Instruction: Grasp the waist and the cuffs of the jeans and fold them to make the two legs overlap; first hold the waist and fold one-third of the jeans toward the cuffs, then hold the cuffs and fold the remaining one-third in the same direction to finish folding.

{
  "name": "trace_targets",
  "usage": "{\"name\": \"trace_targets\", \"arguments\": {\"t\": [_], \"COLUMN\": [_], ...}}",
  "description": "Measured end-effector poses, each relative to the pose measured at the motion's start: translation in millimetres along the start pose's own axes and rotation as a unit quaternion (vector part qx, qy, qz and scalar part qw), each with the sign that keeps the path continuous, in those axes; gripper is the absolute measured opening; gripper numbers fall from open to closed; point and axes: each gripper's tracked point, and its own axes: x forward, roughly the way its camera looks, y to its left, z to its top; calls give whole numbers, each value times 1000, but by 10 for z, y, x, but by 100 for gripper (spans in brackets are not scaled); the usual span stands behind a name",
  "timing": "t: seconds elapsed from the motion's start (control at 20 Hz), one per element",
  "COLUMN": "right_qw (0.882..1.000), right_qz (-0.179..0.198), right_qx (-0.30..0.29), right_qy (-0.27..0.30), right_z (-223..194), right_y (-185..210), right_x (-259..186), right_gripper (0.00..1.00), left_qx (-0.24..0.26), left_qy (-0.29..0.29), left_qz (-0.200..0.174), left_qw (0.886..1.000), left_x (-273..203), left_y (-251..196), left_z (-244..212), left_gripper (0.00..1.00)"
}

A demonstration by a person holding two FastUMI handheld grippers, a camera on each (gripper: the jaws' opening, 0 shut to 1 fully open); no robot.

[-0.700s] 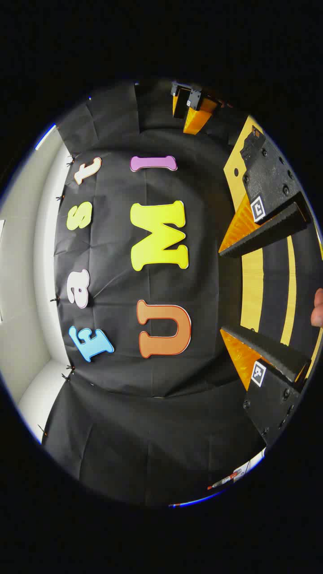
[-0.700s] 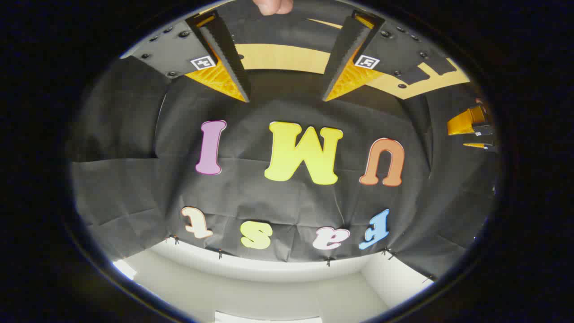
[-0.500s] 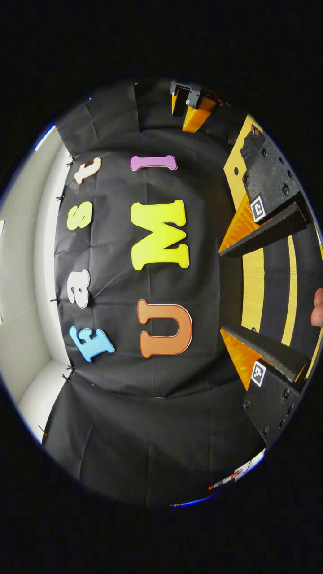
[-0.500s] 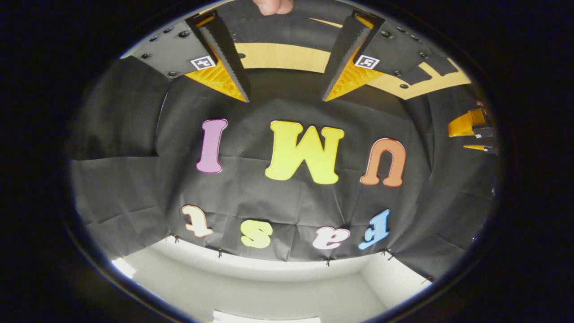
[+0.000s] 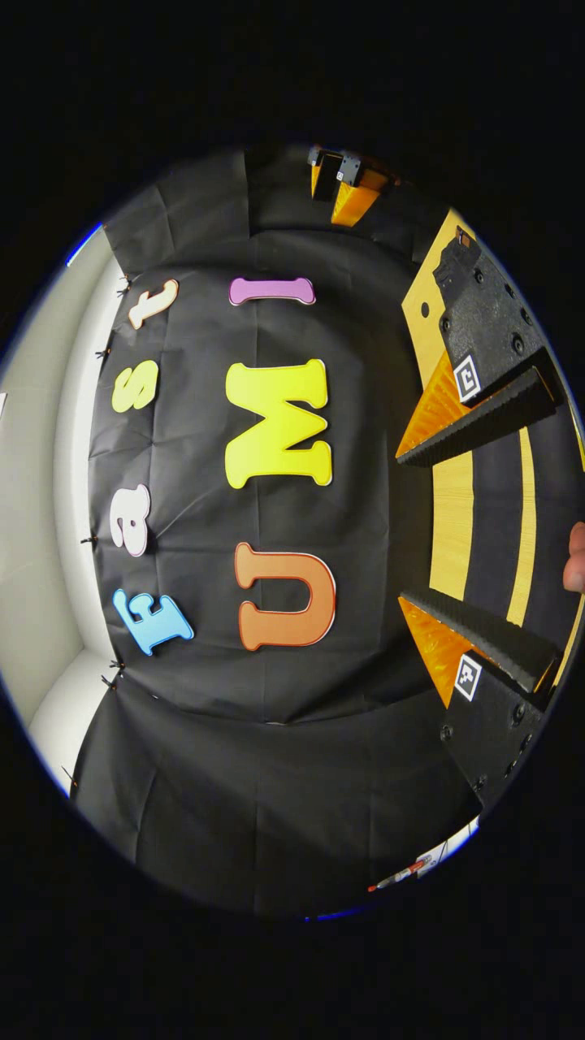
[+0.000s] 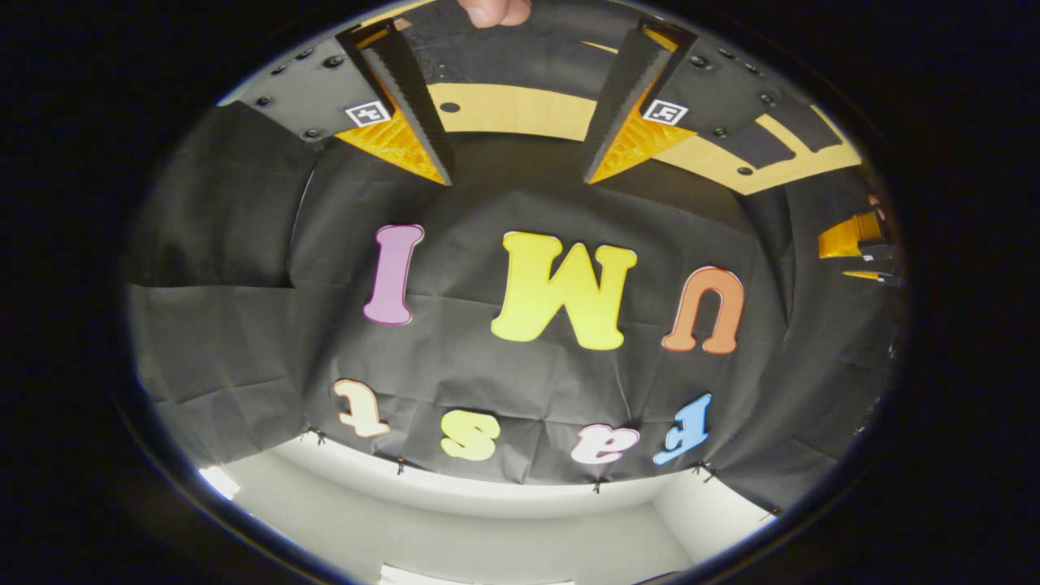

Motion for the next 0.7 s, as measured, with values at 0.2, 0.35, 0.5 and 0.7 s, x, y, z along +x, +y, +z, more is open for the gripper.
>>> {"name": "trace_targets", "arguments": {"t": [0.2,0.35,0.5,0.7], "right_qw": [1000,1000,1000,999], "right_qz": [-3,-7,-11,-26], "right_qx": [-3,-8,-8,1], "right_qy": [10,19,27,42], "right_z": [-103,-193,-250,-369], "right_y": [-90,-162,-213,-347], "right_x": [29,26,28,42], "right_gripper": [94,94,94,94], "left_qx": [4,7,8,-2], "left_qy": [11,19,27,43], "left_qz": [6,8,10,17], "left_qw": [1000,1000,1000,999], "left_x": [20,38,41,49], "left_y": [33,39,53,122], "left_z": [-71,-134,-196,-297], "left_gripper": [96,96,96,96]}}
